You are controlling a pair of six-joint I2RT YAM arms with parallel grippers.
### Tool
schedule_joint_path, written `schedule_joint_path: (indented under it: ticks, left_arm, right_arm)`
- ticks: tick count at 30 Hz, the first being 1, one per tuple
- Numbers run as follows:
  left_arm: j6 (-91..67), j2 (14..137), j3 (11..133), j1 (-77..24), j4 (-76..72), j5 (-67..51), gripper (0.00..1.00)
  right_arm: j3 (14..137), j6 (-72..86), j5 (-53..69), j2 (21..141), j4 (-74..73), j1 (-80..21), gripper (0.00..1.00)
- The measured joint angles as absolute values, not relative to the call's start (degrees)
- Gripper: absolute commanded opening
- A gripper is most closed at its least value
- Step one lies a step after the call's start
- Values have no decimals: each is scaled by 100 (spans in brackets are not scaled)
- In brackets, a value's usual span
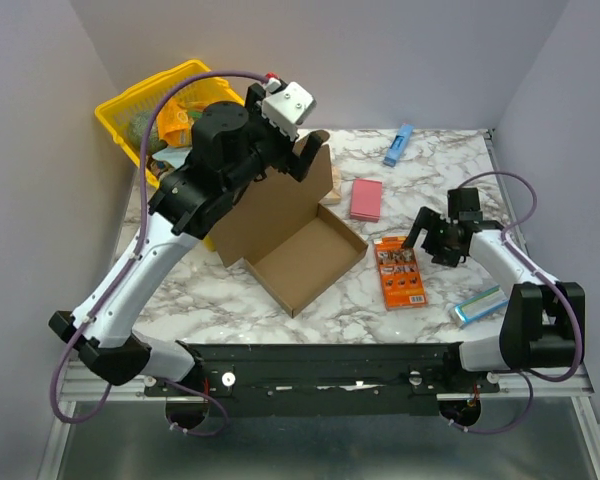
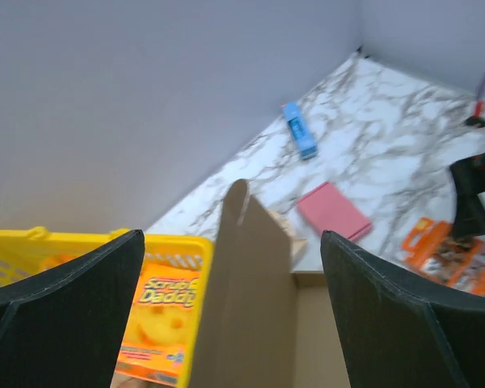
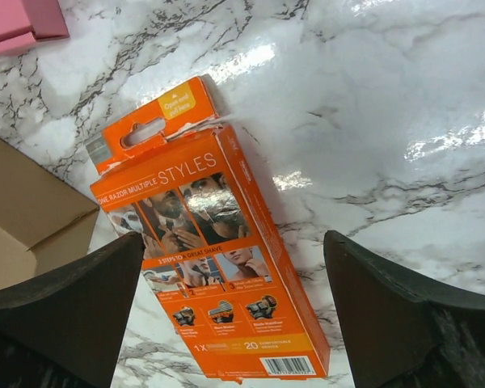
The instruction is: Fold the paper box
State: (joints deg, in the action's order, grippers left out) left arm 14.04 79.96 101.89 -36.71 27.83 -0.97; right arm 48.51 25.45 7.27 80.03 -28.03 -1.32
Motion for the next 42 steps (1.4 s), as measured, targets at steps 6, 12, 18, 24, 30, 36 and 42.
schedule_joint_path:
  ticks: [6,12,18,24,30,36,42]
  left_arm:
    - [-252,7550,9539,-4801,2515,259,97]
    - [-1909,7282,7306,-5544,1979,311,96]
    - [-2867,7275,5841,-5885,1813,395,95]
    - [-3693,7100,4615,-6278,1157,416,93]
    - [-3911,7354,4733,-6818,683,517,92]
    - [-4198,7435,4532,-6934,486,733,92]
    - [-4403,7168,3972,-6952,403,808,92]
  right_arm:
    - [4431,2497,1142,7985,-2823,-145,100]
    - [4075,2545,1278,7909,-2880,-515,100]
    - [3909,2764,1273,7717,-2939,-1219,100]
    - [3625,3114,1227,7382,-2902,-1662,95]
    - [3413,3697,1168,7288,-2550,-2655,79]
    - [3153,4296,1223,7310,-2056,-3343,70]
    - [2875,4672,1225,6936,-1885,-3645,90]
